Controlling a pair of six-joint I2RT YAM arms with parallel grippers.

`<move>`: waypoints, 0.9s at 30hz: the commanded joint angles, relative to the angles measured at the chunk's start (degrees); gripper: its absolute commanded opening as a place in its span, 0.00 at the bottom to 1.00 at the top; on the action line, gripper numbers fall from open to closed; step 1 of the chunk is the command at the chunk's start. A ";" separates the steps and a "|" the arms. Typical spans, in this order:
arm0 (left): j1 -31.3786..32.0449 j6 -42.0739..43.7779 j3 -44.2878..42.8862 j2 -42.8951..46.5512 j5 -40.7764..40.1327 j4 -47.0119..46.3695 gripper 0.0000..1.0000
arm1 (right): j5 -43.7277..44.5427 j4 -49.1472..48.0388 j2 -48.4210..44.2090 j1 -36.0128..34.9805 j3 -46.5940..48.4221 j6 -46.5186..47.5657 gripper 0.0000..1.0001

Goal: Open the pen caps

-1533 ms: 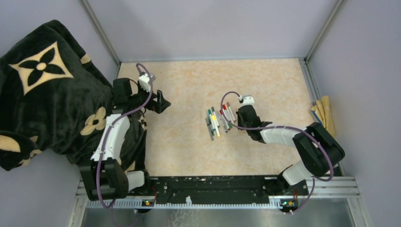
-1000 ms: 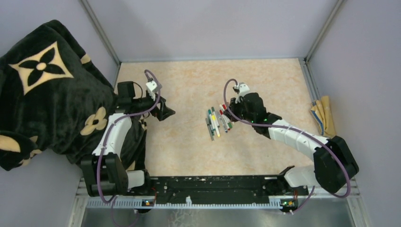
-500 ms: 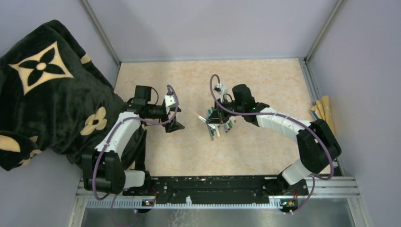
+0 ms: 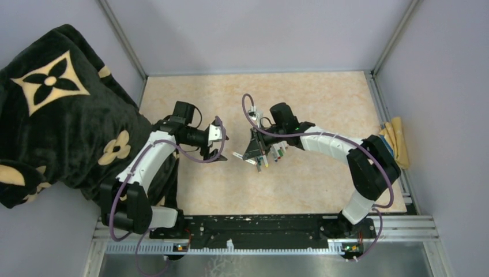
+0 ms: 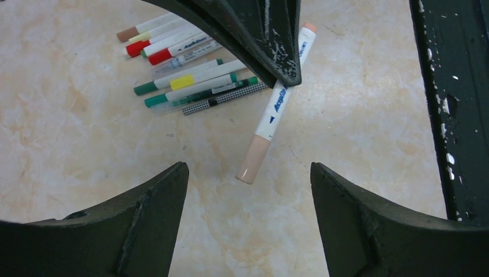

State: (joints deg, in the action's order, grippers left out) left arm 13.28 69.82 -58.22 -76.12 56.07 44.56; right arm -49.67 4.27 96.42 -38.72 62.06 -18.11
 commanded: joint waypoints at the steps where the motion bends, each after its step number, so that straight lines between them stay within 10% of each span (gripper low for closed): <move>1: 2.00 10.92 -1.69 -1.29 -0.25 8.98 0.83 | -2.76 -0.78 0.64 -0.69 3.89 -0.04 0.00; 8: 3.81 10.95 -0.36 0.30 -1.10 6.98 0.71 | -3.47 -1.21 2.41 -1.49 5.19 -1.31 0.00; 16: 5.55 9.89 -1.05 -0.81 -5.69 6.23 0.12 | -3.21 -1.93 2.94 -1.78 5.79 -2.23 0.00; 22: 5.79 11.28 2.04 2.22 -8.80 3.06 0.00 | -2.85 -2.43 2.87 -1.80 5.72 -2.93 0.00; 27: 5.83 9.05 0.40 2.42 -6.36 2.98 0.00 | -2.77 -9.03 3.81 -2.53 3.72 -8.30 0.38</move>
State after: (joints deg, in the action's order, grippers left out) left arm 18.98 78.70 -57.06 -74.54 48.45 49.25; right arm -51.53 2.17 99.53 -40.03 65.06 -21.93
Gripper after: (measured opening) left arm 0.125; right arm 0.272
